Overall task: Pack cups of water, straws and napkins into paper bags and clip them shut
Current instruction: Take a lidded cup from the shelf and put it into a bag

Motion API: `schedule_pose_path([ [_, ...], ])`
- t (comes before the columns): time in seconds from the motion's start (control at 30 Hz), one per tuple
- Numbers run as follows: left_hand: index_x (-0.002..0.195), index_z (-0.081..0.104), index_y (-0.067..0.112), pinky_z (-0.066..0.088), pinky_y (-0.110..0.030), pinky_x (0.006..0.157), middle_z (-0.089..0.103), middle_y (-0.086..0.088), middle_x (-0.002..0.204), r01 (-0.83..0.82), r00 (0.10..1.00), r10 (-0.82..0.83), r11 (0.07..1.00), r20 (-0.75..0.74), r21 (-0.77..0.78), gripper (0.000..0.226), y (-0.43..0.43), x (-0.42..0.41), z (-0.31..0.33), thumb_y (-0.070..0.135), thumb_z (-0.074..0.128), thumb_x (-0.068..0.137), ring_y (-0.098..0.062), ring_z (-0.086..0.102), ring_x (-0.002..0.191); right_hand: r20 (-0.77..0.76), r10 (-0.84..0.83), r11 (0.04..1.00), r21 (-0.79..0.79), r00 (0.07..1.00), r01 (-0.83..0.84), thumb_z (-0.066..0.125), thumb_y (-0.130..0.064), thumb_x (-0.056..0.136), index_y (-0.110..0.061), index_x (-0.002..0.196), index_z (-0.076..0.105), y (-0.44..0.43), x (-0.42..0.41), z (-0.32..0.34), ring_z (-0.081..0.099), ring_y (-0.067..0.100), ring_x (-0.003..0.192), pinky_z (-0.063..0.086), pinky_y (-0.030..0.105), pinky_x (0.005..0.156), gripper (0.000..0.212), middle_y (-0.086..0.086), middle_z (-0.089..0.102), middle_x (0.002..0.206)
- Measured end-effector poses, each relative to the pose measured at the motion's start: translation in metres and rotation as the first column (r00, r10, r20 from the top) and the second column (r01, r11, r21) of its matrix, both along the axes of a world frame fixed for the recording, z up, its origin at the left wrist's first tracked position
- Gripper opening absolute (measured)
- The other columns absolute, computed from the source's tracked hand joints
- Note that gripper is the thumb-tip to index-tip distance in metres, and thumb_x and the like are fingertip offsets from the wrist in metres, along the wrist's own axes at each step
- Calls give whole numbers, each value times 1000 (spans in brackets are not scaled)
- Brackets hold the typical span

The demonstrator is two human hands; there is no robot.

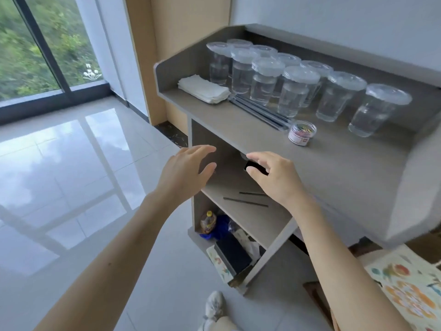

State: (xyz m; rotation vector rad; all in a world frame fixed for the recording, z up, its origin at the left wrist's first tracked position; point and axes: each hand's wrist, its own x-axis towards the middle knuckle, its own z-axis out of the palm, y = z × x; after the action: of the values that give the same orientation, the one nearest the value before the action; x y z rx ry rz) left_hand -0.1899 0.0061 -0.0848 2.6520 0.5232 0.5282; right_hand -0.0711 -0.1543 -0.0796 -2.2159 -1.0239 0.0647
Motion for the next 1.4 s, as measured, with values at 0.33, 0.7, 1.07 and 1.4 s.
schedule_pose_path([
  [0.33, 130, 51, 23, 40, -38, 96, 56, 4, 130, 49, 998, -51, 998, 40, 47, 38, 116, 122, 15, 32, 52, 93, -22, 48, 119, 47, -32, 999, 14, 998, 32, 61, -22, 89, -20, 121, 60, 116, 119, 15, 53, 11, 111, 37, 17, 90, 32, -4, 58, 123],
  [0.7, 127, 55, 21, 36, -28, 87, 59, 3, 126, 243, 965, -245, 969, 94, 35, 36, 183, 224, 23, 28, 56, 91, -23, 49, 116, 103, -213, 974, 103, 972, 202, 63, -14, 86, -14, 113, 65, 165, 184, 19, 56, 15, 104, 38, 15, 87, 27, 0, 62, 114],
  [1.07, 125, 56, 18, 41, -35, 87, 62, 1, 121, 592, 778, -599, 800, 193, 96, 37, 170, 310, 66, 29, 57, 90, -26, 52, 112, 395, -679, 719, 186, 619, 670, 71, -31, 79, -13, 115, 63, 130, 225, 54, 39, 35, 119, 29, 26, 96, 41, 5, 54, 124],
  [1.4, 123, 58, 18, 42, -49, 92, 62, -1, 122, 680, 702, -687, 725, 187, 110, 41, 152, 340, 70, 33, 54, 86, -30, 56, 108, 165, -753, 656, 105, 637, 747, 70, -40, 79, -24, 132, 51, 121, 246, 48, 35, 15, 132, 28, 27, 103, 59, 0, 36, 146],
])
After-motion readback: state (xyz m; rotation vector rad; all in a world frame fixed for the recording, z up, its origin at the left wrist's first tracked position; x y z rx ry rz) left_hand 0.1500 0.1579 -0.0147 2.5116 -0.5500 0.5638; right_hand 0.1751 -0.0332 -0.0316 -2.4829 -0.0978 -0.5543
